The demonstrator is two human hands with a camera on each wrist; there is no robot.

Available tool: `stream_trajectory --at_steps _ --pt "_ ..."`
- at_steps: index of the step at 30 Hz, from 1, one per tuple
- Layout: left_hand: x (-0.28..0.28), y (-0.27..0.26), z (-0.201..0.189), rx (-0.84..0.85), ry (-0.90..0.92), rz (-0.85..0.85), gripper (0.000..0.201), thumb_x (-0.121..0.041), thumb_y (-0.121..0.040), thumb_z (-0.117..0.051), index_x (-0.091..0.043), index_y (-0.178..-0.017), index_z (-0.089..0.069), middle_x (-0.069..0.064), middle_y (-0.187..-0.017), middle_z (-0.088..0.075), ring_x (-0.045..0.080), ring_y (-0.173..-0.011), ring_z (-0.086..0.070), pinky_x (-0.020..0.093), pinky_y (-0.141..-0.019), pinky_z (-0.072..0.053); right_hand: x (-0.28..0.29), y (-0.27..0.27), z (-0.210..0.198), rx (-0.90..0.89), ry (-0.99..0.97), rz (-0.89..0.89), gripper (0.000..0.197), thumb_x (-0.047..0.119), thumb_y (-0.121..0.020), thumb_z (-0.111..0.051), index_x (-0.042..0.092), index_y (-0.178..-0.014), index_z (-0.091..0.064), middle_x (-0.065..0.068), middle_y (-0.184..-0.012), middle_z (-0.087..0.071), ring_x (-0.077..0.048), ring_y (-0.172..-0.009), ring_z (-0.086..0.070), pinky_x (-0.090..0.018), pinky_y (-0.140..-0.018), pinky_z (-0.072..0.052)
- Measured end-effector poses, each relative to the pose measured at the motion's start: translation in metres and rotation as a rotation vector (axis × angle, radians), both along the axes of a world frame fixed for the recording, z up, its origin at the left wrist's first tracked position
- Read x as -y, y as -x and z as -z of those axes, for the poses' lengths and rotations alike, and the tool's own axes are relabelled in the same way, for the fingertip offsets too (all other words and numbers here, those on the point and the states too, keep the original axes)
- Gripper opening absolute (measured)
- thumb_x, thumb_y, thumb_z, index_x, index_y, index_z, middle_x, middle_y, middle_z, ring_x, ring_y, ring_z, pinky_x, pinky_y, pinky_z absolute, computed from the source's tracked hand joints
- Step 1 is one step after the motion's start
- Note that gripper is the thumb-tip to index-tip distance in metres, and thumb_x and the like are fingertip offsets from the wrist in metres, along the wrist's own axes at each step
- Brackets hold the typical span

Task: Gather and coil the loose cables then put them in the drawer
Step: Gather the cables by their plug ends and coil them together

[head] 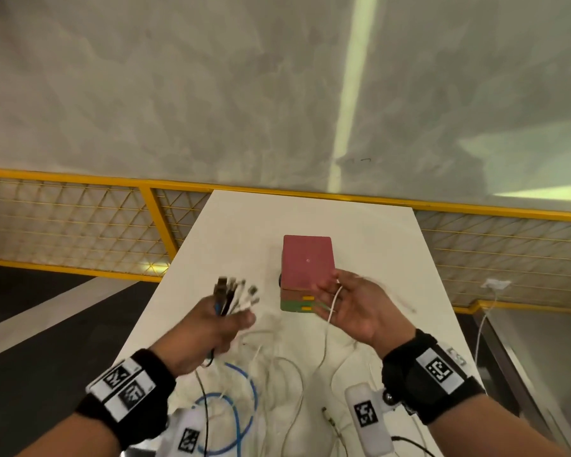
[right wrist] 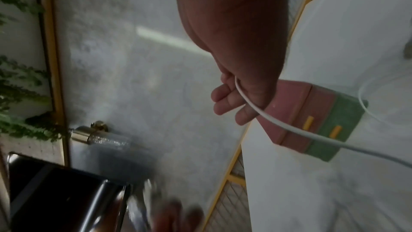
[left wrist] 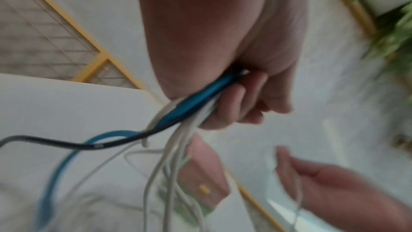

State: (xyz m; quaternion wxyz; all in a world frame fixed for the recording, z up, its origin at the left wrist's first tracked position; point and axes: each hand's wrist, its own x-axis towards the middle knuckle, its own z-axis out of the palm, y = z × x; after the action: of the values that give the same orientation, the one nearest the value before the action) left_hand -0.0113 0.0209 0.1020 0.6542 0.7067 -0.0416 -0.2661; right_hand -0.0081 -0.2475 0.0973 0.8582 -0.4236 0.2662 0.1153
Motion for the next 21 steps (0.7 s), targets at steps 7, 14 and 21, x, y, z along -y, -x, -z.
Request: stream_trajectory --at_steps 7,14,21 --pt "0.077 0.007 -0.001 0.234 0.035 -0.063 0.025 -0.003 -0.072 -0.077 -0.009 -0.095 -0.072 0.003 -0.081 -0.074 0.016 -0.072 -0.069 0.030 -0.065 -0.055 -0.059 0.025 -0.004 0.036 -0.038 -0.343 0.031 0.023 -0.098 -0.040 0.015 -0.099 -0.071 -0.008 -0.095 -0.073 -0.025 -0.086 -0.066 -0.048 -0.087 -0.050" --pt "0.046 0.014 0.017 0.097 -0.209 0.272 0.022 0.011 -0.074 -0.075 -0.009 -0.075 -0.065 -0.009 -0.061 -0.061 0.002 -0.051 -0.053 0.017 -0.053 -0.040 -0.026 0.029 0.018 -0.077 0.035 -0.322 0.026 0.023 -0.089 -0.062 0.010 -0.112 -0.064 -0.015 -0.111 -0.066 -0.032 -0.102 -0.063 -0.059 -0.087 -0.051" --pt "0.008 0.012 0.024 0.068 -0.530 0.602 0.021 -0.030 -0.068 -0.082 -0.017 -0.078 -0.068 -0.006 -0.073 -0.065 0.011 -0.067 -0.058 0.028 -0.069 -0.042 0.013 0.052 0.061 -0.227 0.461 -0.682 0.017 0.021 -0.090 -0.062 0.010 -0.102 -0.061 -0.012 -0.094 -0.071 -0.025 -0.079 -0.070 -0.037 -0.068 -0.056"
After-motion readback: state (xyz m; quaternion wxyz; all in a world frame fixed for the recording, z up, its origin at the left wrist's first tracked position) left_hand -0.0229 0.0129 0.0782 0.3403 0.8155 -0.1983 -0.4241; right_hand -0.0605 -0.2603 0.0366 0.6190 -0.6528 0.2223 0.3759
